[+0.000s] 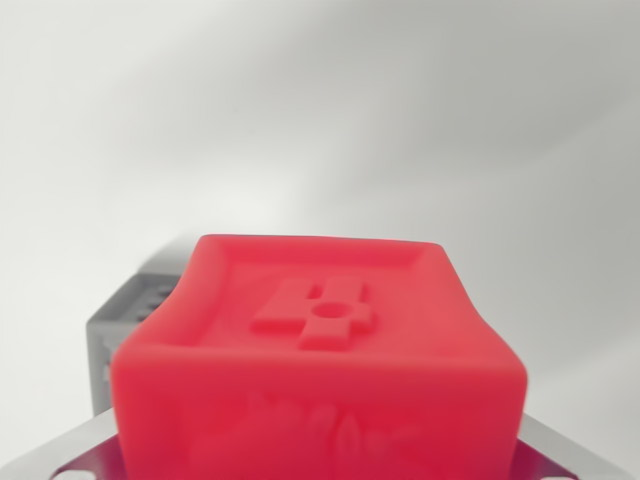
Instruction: Destack cube
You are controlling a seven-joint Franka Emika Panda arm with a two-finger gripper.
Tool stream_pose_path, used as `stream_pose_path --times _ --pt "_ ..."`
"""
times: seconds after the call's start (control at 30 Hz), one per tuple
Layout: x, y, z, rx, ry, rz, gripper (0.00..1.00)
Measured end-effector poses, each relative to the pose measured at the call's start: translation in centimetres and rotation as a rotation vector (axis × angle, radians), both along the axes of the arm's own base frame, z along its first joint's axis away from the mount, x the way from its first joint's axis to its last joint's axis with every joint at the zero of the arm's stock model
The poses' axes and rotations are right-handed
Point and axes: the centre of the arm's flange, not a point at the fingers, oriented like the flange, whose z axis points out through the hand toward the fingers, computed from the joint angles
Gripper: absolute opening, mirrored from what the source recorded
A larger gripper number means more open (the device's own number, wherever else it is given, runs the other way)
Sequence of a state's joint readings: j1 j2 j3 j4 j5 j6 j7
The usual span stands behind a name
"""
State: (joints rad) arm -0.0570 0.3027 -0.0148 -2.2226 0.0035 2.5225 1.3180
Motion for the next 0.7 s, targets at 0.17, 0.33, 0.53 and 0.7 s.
stream_pose_path --times 0.17,0.33,0.53,0.7 --pt "0.2 -1.0 -0.2 0.000 0.000 0.005 0.00" --pt "0.3 -1.9 -0.2 0.000 -0.001 0.009 0.00" --pt "0.5 -3.0 -0.4 0.000 -0.001 0.014 0.00" --pt "0.6 -3.9 -0.5 0.000 -0.002 0.018 0.00"
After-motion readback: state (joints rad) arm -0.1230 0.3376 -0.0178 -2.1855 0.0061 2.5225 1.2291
